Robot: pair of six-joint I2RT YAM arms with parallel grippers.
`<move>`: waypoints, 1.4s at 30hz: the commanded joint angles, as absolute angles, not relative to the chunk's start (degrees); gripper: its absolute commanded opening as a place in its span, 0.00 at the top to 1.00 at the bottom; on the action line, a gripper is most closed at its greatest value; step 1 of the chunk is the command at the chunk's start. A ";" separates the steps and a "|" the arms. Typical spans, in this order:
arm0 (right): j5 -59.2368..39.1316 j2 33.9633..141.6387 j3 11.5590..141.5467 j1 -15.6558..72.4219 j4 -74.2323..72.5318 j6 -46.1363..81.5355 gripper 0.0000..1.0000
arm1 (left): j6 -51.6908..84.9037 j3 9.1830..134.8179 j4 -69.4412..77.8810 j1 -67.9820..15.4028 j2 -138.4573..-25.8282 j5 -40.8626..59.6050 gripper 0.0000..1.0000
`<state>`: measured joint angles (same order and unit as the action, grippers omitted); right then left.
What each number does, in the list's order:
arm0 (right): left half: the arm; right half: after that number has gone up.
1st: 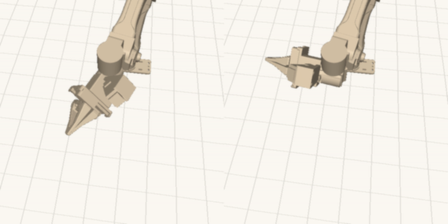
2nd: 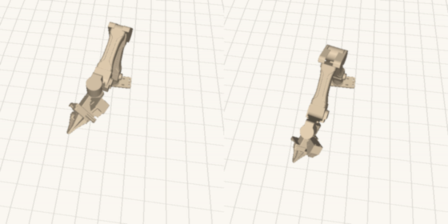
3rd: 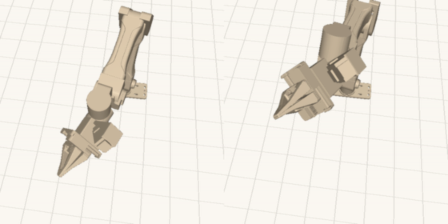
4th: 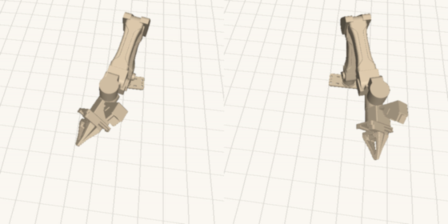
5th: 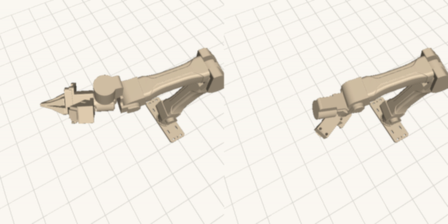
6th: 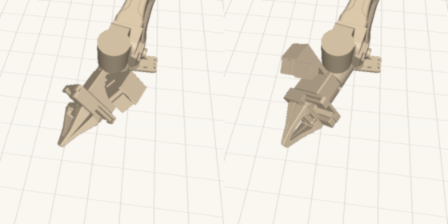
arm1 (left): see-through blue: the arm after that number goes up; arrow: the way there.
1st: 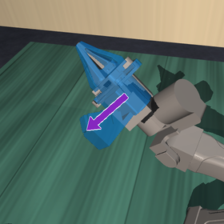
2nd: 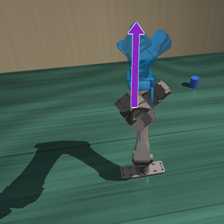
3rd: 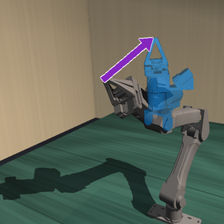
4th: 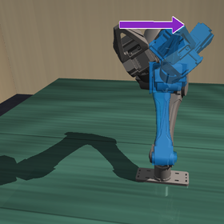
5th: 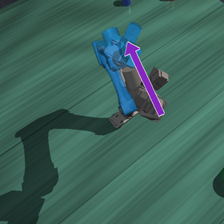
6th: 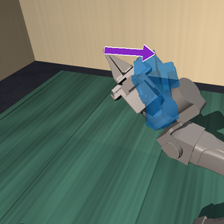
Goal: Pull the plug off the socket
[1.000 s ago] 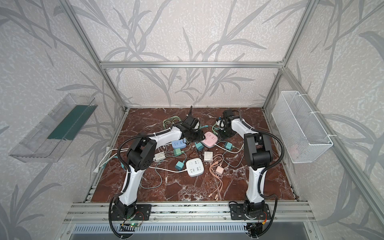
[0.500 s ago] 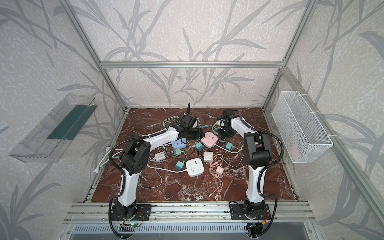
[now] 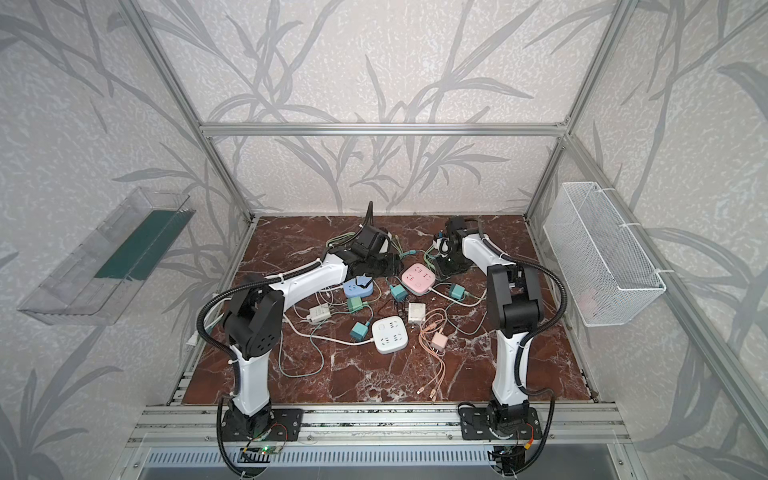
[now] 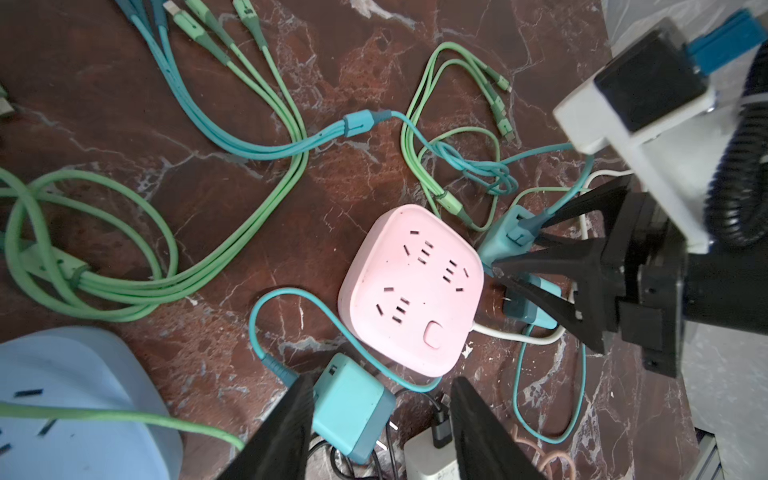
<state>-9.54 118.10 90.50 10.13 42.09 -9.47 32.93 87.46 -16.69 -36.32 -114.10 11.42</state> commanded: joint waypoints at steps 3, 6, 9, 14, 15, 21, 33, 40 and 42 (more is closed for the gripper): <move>-10.25 117.89 92.02 9.94 42.98 -8.67 0.39 | 31.82 85.56 -17.30 -36.32 -110.88 8.90 0.46; -10.52 116.70 91.46 9.89 42.23 -8.13 0.36 | 31.48 84.67 -17.28 -36.26 -110.06 8.11 0.45; -10.81 115.46 91.23 9.68 41.69 -7.35 0.33 | 31.22 83.76 -17.49 -36.07 -109.10 7.10 0.44; -12.41 113.48 90.83 9.24 41.45 -6.33 0.27 | 31.21 82.02 -17.14 -35.78 -107.75 6.11 0.41; -12.71 112.96 90.50 9.15 41.14 -6.04 0.25 | 31.20 81.82 -17.06 -35.85 -107.55 5.84 0.41; -13.47 110.18 89.16 8.79 40.38 -5.61 0.20 | 31.25 81.09 -16.77 -35.62 -106.79 4.90 0.40; -10.63 91.04 63.75 8.28 17.89 -7.25 0.19 | 30.77 74.49 -14.44 -35.19 -100.48 -0.83 0.33; -4.36 78.96 41.06 8.03 -8.56 -7.25 0.14 | 28.62 68.26 -12.87 -34.83 -94.40 -8.12 0.24; -3.23 77.99 35.59 8.00 -16.97 -6.77 0.13 | 27.96 66.51 -12.88 -34.63 -92.69 -10.55 0.20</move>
